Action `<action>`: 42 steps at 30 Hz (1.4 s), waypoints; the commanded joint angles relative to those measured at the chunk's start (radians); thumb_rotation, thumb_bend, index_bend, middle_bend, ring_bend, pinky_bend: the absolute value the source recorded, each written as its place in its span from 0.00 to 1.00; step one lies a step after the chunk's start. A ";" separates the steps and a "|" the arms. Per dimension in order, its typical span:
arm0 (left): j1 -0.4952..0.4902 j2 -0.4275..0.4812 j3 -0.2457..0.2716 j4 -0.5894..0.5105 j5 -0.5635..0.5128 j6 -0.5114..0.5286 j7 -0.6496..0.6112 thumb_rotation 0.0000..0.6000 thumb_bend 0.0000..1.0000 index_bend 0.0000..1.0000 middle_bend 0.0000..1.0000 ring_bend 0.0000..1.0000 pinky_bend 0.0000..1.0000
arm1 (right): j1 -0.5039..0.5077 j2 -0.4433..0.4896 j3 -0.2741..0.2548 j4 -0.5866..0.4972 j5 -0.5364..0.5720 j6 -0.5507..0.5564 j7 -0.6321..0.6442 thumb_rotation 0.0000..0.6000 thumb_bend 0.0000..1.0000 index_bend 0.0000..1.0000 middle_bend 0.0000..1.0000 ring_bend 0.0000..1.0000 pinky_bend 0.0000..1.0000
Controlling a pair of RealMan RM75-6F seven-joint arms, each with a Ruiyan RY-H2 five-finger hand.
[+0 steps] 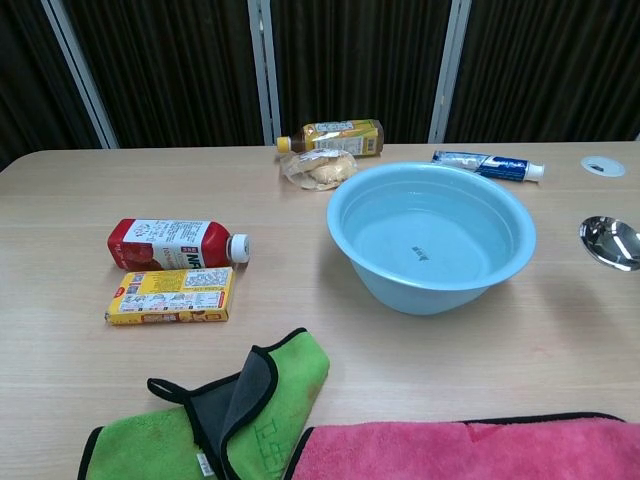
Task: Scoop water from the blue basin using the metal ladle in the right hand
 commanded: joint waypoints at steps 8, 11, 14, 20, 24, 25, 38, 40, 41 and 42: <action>-0.004 -0.008 -0.004 -0.003 -0.014 -0.011 0.017 1.00 0.42 0.00 0.00 0.00 0.00 | 0.033 0.080 0.013 -0.092 0.060 0.019 -0.090 1.00 0.48 0.64 0.00 0.00 0.00; -0.006 -0.009 -0.004 -0.006 -0.018 -0.019 0.019 1.00 0.42 0.00 0.00 0.00 0.00 | 0.044 0.088 0.005 -0.119 0.070 0.030 -0.135 1.00 0.49 0.64 0.00 0.00 0.00; -0.010 -0.008 -0.003 -0.009 -0.017 -0.025 0.013 1.00 0.42 0.00 0.00 0.00 0.00 | 0.057 0.086 -0.004 -0.156 0.085 0.052 -0.204 1.00 0.49 0.64 0.00 0.00 0.00; -0.014 0.000 0.001 -0.009 -0.006 -0.024 -0.017 1.00 0.42 0.00 0.00 0.00 0.00 | 0.086 0.054 -0.021 -0.228 0.124 0.103 -0.345 1.00 0.48 0.64 0.00 0.00 0.00; -0.014 0.007 0.006 -0.006 0.002 -0.021 -0.035 1.00 0.41 0.00 0.00 0.00 0.00 | 0.115 0.018 -0.031 -0.253 0.157 0.120 -0.433 1.00 0.48 0.64 0.00 0.00 0.00; -0.014 0.010 0.007 -0.006 0.004 -0.017 -0.041 1.00 0.42 0.00 0.00 0.00 0.00 | 0.124 0.007 -0.032 -0.259 0.168 0.124 -0.457 1.00 0.48 0.64 0.00 0.00 0.00; -0.002 0.027 0.002 0.009 0.006 0.019 -0.099 1.00 0.42 0.00 0.00 0.00 0.00 | 0.232 -0.040 -0.010 -0.356 0.286 0.185 -0.641 1.00 0.49 0.64 0.00 0.00 0.00; -0.001 0.027 0.001 0.010 0.004 0.021 -0.100 1.00 0.42 0.00 0.00 0.00 0.00 | 0.244 -0.035 -0.006 -0.369 0.306 0.193 -0.653 1.00 0.49 0.64 0.00 0.00 0.00; -0.001 0.027 0.001 0.010 0.002 0.020 -0.099 1.00 0.42 0.00 0.00 0.00 0.00 | 0.248 -0.032 -0.004 -0.374 0.312 0.195 -0.656 1.00 0.49 0.64 0.00 0.00 0.00; -0.001 0.027 0.000 0.010 0.001 0.020 -0.098 1.00 0.42 0.00 0.00 0.00 0.00 | 0.253 -0.029 -0.002 -0.380 0.318 0.197 -0.660 1.00 0.49 0.64 0.00 0.00 0.00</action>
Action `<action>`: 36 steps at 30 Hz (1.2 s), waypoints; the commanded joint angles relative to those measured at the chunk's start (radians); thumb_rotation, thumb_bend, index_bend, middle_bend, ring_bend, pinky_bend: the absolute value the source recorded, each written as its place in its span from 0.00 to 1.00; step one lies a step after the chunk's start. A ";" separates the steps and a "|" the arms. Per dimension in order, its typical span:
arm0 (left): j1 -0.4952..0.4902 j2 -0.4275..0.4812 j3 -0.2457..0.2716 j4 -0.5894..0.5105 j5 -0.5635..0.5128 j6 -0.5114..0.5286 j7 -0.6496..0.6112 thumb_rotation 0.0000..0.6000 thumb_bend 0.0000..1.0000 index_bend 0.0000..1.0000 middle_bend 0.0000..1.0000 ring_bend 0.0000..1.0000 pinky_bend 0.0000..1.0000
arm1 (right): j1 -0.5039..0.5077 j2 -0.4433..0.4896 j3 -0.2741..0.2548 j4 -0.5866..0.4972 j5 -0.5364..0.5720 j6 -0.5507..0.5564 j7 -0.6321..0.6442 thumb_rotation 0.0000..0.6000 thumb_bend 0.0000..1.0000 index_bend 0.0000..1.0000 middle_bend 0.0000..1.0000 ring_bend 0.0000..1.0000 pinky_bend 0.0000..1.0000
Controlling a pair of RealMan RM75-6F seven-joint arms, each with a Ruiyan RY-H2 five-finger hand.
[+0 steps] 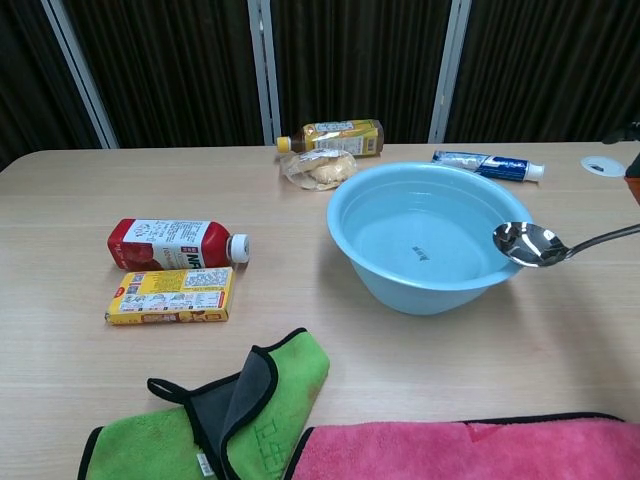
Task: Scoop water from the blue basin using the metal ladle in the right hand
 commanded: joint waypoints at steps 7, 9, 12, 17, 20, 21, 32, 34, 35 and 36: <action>-0.001 -0.002 -0.001 -0.003 -0.001 -0.003 0.004 1.00 0.42 0.00 0.00 0.00 0.00 | 0.052 -0.003 0.002 -0.035 0.039 0.019 -0.035 1.00 0.48 0.64 0.00 0.00 0.00; -0.001 -0.001 -0.001 -0.002 -0.001 -0.003 0.000 1.00 0.42 0.00 0.00 0.00 0.00 | 0.066 -0.015 0.002 -0.034 0.048 0.021 -0.044 1.00 0.48 0.64 0.00 0.00 0.00; 0.000 0.002 -0.003 0.001 -0.002 0.003 -0.009 1.00 0.42 0.00 0.00 0.00 0.00 | 0.089 -0.035 0.002 -0.028 0.061 0.026 -0.061 1.00 0.48 0.64 0.00 0.00 0.00; 0.001 0.004 -0.004 0.009 0.000 0.008 -0.022 1.00 0.42 0.00 0.00 0.00 0.00 | 0.120 -0.072 0.004 -0.011 0.075 0.030 -0.071 1.00 0.48 0.64 0.00 0.00 0.00; 0.001 0.004 -0.004 0.012 -0.002 0.006 -0.024 1.00 0.42 0.00 0.00 0.00 0.00 | 0.132 -0.089 0.009 0.003 0.072 0.026 -0.058 1.00 0.49 0.64 0.00 0.00 0.00; 0.001 0.004 -0.004 0.013 -0.003 0.005 -0.024 1.00 0.42 0.00 0.00 0.00 0.00 | 0.136 -0.096 0.013 0.010 0.070 0.022 -0.048 1.00 0.49 0.64 0.00 0.00 0.00; -0.002 0.001 -0.012 0.019 -0.025 -0.010 -0.022 1.00 0.42 0.00 0.00 0.00 0.00 | 0.183 -0.133 0.041 0.116 0.056 -0.037 0.038 1.00 0.48 0.64 0.00 0.00 0.00; -0.004 -0.001 -0.014 0.021 -0.033 -0.017 -0.017 1.00 0.42 0.00 0.00 0.00 0.00 | 0.196 -0.144 0.046 0.153 0.061 -0.058 0.051 1.00 0.48 0.64 0.00 0.00 0.00; -0.005 -0.003 -0.015 0.021 -0.037 -0.022 -0.014 1.00 0.42 0.00 0.00 0.00 0.00 | 0.201 -0.150 0.047 0.171 0.062 -0.068 0.059 1.00 0.49 0.64 0.00 0.00 0.00; -0.007 -0.004 -0.016 0.020 -0.041 -0.027 -0.012 1.00 0.42 0.00 0.00 0.00 0.00 | 0.206 -0.156 0.049 0.191 0.062 -0.079 0.069 1.00 0.49 0.64 0.00 0.00 0.00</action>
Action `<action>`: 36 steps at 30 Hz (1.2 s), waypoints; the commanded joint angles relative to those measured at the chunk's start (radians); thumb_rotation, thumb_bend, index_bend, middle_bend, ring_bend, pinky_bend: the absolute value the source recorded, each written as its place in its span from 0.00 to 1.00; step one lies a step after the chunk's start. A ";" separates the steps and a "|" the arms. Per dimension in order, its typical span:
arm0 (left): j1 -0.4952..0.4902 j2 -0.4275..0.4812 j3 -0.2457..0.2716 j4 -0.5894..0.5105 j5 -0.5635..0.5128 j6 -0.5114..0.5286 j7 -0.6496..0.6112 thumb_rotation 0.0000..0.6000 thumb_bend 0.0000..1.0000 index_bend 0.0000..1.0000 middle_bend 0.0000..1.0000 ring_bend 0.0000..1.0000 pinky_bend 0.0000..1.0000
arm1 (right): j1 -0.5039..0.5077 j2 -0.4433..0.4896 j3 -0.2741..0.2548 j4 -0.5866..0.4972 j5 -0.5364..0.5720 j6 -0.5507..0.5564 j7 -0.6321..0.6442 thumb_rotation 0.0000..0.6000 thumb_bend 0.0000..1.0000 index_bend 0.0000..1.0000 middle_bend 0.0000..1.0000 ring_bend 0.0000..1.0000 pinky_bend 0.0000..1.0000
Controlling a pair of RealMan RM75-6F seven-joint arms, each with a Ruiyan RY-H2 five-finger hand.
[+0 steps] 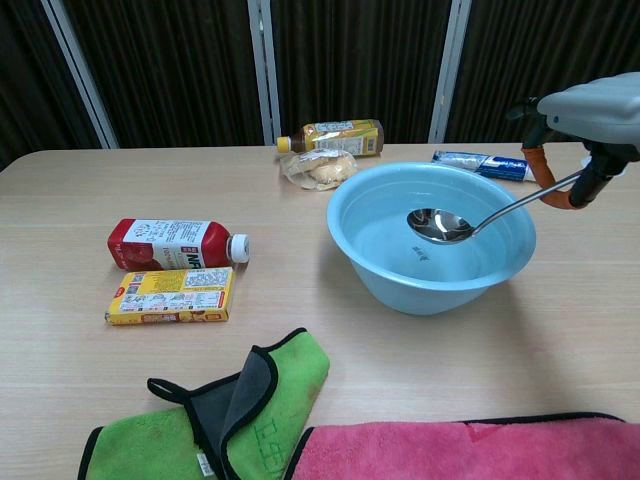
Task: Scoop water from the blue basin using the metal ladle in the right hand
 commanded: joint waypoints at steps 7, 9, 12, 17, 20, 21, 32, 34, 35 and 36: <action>-0.007 -0.008 -0.009 -0.003 -0.028 -0.028 0.025 1.00 0.42 0.00 0.00 0.00 0.00 | 0.042 -0.073 0.013 0.205 -0.019 -0.118 0.130 1.00 0.48 0.64 0.00 0.00 0.00; -0.010 -0.009 -0.011 -0.002 -0.036 -0.037 0.030 1.00 0.42 0.00 0.00 0.00 0.00 | 0.047 -0.091 0.011 0.250 -0.028 -0.140 0.157 1.00 0.48 0.64 0.00 0.00 0.00; -0.014 -0.011 -0.014 -0.001 -0.047 -0.050 0.034 1.00 0.42 0.00 0.00 0.00 0.00 | 0.054 -0.113 0.002 0.307 -0.046 -0.162 0.181 1.00 0.49 0.64 0.00 0.00 0.00; -0.018 -0.011 -0.014 -0.003 -0.050 -0.060 0.032 1.00 0.42 0.00 0.00 0.00 0.00 | 0.049 -0.152 -0.023 0.377 -0.078 -0.166 0.207 1.00 0.49 0.64 0.00 0.00 0.00; -0.019 -0.010 -0.014 -0.003 -0.050 -0.064 0.025 1.00 0.43 0.00 0.00 0.00 0.00 | 0.035 -0.172 -0.035 0.397 -0.092 -0.168 0.240 1.00 0.48 0.64 0.00 0.00 0.00; -0.019 -0.009 -0.014 -0.004 -0.049 -0.064 0.021 1.00 0.43 0.00 0.00 0.00 0.00 | 0.032 -0.179 -0.038 0.407 -0.098 -0.171 0.250 1.00 0.48 0.64 0.00 0.00 0.00; -0.013 0.003 -0.009 -0.005 -0.031 -0.043 -0.008 1.00 0.44 0.00 0.00 0.00 0.00 | 0.011 -0.240 -0.057 0.476 -0.142 -0.182 0.309 1.00 0.49 0.64 0.00 0.00 0.00; -0.013 0.004 -0.009 -0.003 -0.030 -0.043 -0.014 1.00 0.44 0.00 0.00 0.00 0.00 | 0.009 -0.251 -0.057 0.483 -0.147 -0.176 0.311 1.00 0.49 0.64 0.00 0.00 0.00; -0.013 0.005 -0.009 -0.003 -0.029 -0.043 -0.017 1.00 0.44 0.00 0.00 0.00 0.00 | 0.007 -0.258 -0.056 0.489 -0.150 -0.174 0.314 1.00 0.49 0.64 0.00 0.00 0.00; -0.014 0.006 -0.008 -0.002 -0.028 -0.043 -0.020 1.00 0.44 0.00 0.00 0.00 0.00 | 0.006 -0.265 -0.055 0.495 -0.152 -0.173 0.317 1.00 0.49 0.64 0.00 0.00 0.00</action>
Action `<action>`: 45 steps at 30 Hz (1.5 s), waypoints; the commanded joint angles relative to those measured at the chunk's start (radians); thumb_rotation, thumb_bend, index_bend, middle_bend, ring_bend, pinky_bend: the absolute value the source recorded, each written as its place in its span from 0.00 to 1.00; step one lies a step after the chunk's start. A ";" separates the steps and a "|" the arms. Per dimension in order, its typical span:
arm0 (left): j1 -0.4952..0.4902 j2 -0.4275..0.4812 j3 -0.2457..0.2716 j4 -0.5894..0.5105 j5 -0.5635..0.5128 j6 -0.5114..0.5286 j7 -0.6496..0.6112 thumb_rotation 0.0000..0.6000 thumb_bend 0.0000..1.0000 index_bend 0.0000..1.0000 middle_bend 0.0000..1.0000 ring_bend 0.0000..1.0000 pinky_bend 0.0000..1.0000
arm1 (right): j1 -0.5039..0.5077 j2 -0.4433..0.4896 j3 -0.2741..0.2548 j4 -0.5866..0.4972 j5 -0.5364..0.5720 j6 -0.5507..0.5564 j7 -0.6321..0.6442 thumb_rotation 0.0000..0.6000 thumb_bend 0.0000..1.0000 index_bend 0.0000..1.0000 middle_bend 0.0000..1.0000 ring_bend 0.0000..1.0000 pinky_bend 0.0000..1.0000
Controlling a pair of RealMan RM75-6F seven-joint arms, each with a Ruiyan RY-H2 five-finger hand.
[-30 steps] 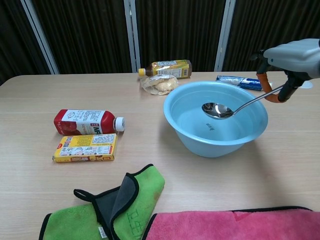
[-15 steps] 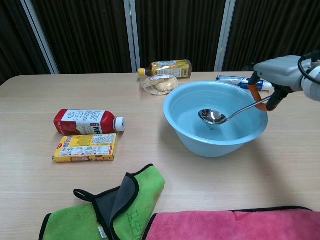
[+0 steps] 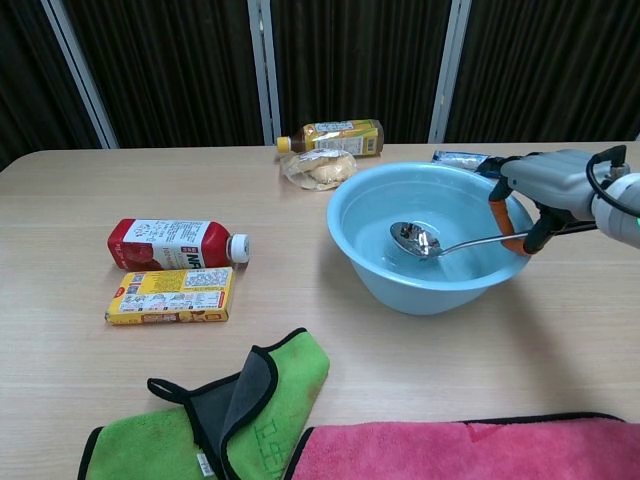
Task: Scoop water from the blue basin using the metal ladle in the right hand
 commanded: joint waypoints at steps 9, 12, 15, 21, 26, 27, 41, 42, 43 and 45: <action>0.001 0.006 -0.001 0.010 0.002 0.006 -0.027 1.00 0.44 0.00 0.00 0.00 0.00 | -0.003 -0.059 0.006 0.065 -0.017 -0.010 0.016 1.00 0.48 0.64 0.00 0.00 0.00; 0.002 0.007 -0.001 0.012 0.003 0.008 -0.033 1.00 0.44 0.00 0.00 0.00 0.00 | -0.003 -0.063 0.009 0.068 -0.020 -0.011 0.013 1.00 0.48 0.64 0.00 0.00 0.00; 0.002 0.009 -0.001 0.013 0.005 0.011 -0.037 1.00 0.44 0.00 0.00 0.00 0.00 | -0.003 -0.062 0.014 0.062 -0.022 -0.006 0.005 1.00 0.48 0.64 0.00 0.00 0.00; 0.005 0.010 0.000 0.016 0.013 0.022 -0.045 1.00 0.44 0.00 0.00 0.00 0.00 | -0.008 -0.021 0.030 -0.011 -0.025 0.029 -0.019 1.00 0.48 0.64 0.00 0.00 0.00; 0.007 0.010 0.003 0.013 0.023 0.029 -0.047 1.00 0.44 0.00 0.00 0.00 0.00 | -0.016 0.037 0.052 -0.109 -0.025 0.055 -0.024 1.00 0.48 0.64 0.00 0.00 0.00; 0.008 0.011 0.004 0.013 0.024 0.031 -0.048 1.00 0.44 0.00 0.00 0.00 0.00 | -0.017 0.044 0.053 -0.121 -0.025 0.058 -0.026 1.00 0.49 0.64 0.00 0.00 0.00; 0.010 0.013 0.007 0.017 0.035 0.042 -0.059 1.00 0.44 0.00 0.00 0.00 0.00 | -0.014 0.141 0.086 -0.311 0.003 0.128 -0.095 1.00 0.49 0.64 0.00 0.00 0.00; 0.010 0.012 0.007 0.018 0.036 0.042 -0.057 1.00 0.44 0.00 0.00 0.00 0.00 | -0.014 0.146 0.086 -0.319 0.004 0.132 -0.098 1.00 0.48 0.64 0.00 0.00 0.00; 0.009 0.011 0.007 0.019 0.037 0.043 -0.056 1.00 0.44 0.00 0.00 0.00 0.00 | -0.015 0.150 0.086 -0.326 0.004 0.136 -0.100 1.00 0.49 0.64 0.00 0.00 0.00; 0.009 0.009 0.008 0.023 0.039 0.044 -0.053 1.00 0.44 0.00 0.00 0.00 0.00 | -0.018 0.161 0.085 -0.342 0.005 0.146 -0.107 1.00 0.48 0.64 0.00 0.00 0.00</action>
